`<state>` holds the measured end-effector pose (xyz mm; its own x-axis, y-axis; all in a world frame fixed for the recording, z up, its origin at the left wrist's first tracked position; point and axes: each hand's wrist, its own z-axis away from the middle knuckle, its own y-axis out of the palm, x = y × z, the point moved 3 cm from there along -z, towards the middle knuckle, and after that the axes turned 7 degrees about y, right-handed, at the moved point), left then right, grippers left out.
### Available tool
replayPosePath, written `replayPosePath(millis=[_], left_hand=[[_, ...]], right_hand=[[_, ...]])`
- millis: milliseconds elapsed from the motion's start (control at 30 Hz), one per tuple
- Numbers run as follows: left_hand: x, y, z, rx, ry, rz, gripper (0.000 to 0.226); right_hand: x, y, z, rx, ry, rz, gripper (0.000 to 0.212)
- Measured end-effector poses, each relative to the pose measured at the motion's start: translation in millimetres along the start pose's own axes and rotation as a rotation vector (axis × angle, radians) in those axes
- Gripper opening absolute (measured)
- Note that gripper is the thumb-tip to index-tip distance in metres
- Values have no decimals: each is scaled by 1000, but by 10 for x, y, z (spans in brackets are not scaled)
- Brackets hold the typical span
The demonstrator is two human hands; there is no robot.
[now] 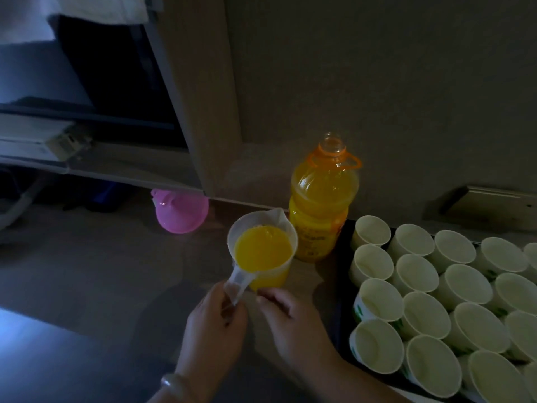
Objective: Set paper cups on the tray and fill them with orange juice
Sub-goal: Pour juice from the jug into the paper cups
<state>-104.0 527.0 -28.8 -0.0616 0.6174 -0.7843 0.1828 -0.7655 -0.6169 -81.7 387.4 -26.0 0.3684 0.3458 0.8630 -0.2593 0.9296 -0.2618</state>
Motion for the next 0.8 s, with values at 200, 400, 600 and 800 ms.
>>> replayPosePath(millis=[200, 400, 600, 800], left_hand=[[-80, 84, 150, 109, 144, 82, 25], [-111, 230, 215, 318, 233, 210, 67], [60, 61, 192, 116, 259, 95, 46], [139, -5, 133, 44, 174, 47, 19]], right_hand=[[-66, -34, -30, -27, 68, -66, 32], [-34, -71, -2, -78, 85, -172, 38], [-184, -26, -4, -244, 144, -309, 30], [-210, -85, 59, -282, 105, -367, 37]])
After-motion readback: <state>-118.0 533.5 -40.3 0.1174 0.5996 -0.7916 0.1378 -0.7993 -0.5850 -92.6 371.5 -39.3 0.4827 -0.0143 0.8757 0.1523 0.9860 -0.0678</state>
